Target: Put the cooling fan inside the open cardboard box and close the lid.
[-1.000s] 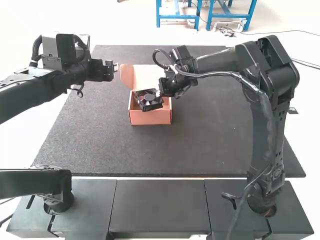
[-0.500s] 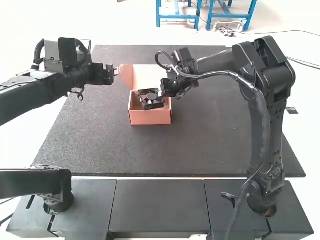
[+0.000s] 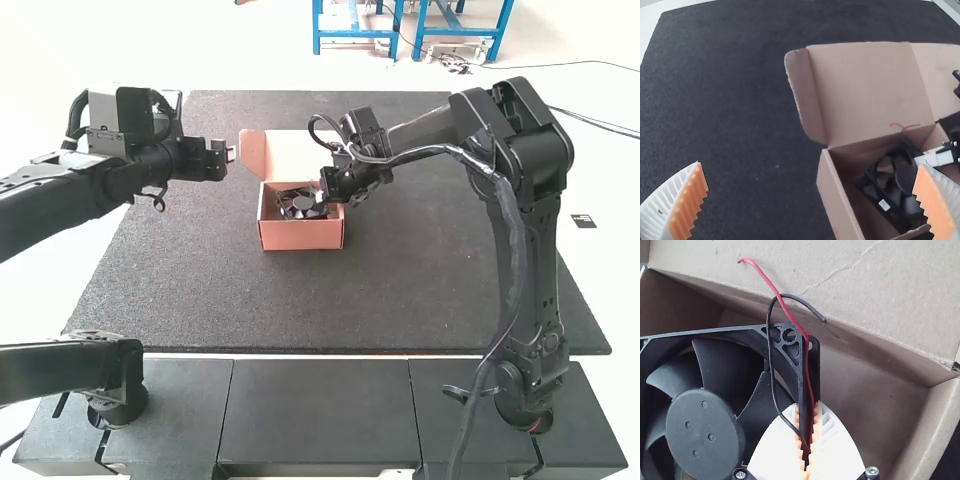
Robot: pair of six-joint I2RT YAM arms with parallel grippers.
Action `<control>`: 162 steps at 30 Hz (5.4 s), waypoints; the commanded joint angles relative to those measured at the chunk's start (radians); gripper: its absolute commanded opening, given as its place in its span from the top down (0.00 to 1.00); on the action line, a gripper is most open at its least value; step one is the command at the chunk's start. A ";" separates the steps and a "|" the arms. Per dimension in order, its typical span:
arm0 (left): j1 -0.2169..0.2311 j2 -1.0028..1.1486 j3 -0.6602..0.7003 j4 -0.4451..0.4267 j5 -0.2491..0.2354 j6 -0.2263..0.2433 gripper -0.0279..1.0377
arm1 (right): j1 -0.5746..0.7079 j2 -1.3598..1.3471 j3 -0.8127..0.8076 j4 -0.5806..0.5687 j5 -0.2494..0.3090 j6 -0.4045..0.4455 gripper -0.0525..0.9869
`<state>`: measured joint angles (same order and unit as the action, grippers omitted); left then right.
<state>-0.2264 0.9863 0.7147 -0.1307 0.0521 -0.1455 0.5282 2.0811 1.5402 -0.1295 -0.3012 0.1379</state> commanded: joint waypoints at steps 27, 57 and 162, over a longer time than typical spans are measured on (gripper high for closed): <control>0.016 0.034 -0.086 0.318 -0.031 0.012 0.06 | -0.017 -0.182 0.169 -0.050 0.157 -0.072 0.25; 0.182 0.342 0.057 0.470 0.040 0.015 0.06 | -0.131 -0.116 0.090 0.079 0.241 -0.181 0.41; 0.038 0.624 0.296 0.442 0.158 0.020 0.92 | -0.134 -0.148 0.003 0.126 0.083 -0.153 0.94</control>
<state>-0.1837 1.6611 0.9726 0.3107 0.1940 -0.1314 0.3889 1.9556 1.5818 0.0166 -0.1772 -0.0189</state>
